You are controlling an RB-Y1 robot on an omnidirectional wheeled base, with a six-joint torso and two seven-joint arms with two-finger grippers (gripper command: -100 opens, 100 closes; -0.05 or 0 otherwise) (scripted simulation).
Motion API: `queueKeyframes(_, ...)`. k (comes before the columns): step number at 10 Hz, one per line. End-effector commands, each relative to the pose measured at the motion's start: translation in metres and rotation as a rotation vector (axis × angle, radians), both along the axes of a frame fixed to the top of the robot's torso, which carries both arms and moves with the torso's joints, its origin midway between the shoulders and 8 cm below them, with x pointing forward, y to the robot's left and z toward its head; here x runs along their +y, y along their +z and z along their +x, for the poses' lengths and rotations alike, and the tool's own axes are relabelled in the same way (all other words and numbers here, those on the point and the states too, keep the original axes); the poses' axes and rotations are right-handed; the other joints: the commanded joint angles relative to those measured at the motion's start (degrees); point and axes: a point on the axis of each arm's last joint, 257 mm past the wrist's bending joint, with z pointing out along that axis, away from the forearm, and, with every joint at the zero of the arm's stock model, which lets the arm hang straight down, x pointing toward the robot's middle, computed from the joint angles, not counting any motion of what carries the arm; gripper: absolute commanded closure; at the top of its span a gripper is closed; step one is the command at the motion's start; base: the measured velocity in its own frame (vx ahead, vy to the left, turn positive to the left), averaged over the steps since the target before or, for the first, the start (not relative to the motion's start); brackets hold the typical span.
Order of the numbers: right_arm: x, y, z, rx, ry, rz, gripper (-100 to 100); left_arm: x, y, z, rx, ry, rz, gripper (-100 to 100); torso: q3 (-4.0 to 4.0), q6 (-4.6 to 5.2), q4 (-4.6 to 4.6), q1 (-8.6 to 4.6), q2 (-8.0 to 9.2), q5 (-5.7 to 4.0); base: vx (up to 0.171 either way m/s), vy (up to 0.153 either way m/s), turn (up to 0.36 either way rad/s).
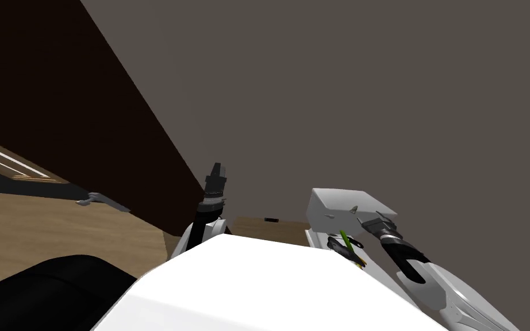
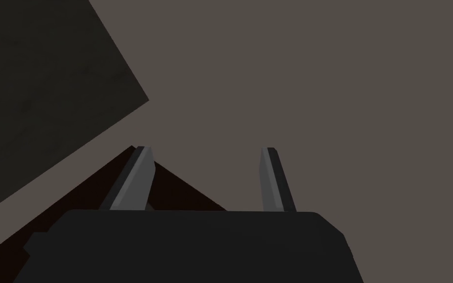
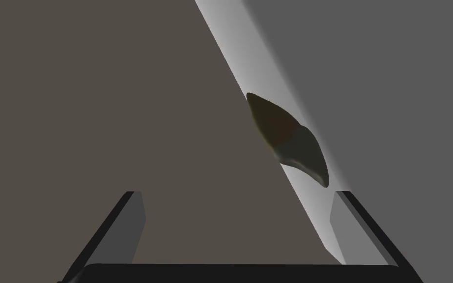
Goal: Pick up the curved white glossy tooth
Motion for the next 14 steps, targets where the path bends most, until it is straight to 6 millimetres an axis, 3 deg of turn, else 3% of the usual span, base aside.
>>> queueKeyframes(1, -0.013, -0.007, -0.006, 0.048, -0.009, -0.058, -100, 0.0, 0.0, 0.0, 0.0, 0.0, 0.0, 0, 0.0, 0.0, 0.0, 0.0, 0.0, 0.0, -0.048, 0.01, 0.225)
queueKeyframes(4, -0.026, -0.017, -0.014, 0.115, -0.016, -0.126, -100, 0.0, 0.0, 0.0, 0.0, 0.0, 0.0, 0, -0.01, -0.03, 0.0, 0.0, -0.01, 0.0, -0.04, 0.003, 0.123)
queueKeyframes(6, -0.044, -0.029, -0.023, 0.203, -0.025, -0.21, -100, 0.0, 0.0, 0.0, 0.0, 0.0, 0.0, 0, -0.03, -0.03, -0.01, 0.0, -0.05, -0.01, -0.042, 0.005, 0.23)
queueKeyframes(14, -0.085, -0.045, -0.045, 0.429, -0.005, -0.437, -100, 0.0, 0.0, 0.0, 0.0, 0.0, 0.0, 0, 0.0, 0.02, 0.0, -0.04, -0.01, -0.01, -0.05, 0.004, 0.153)
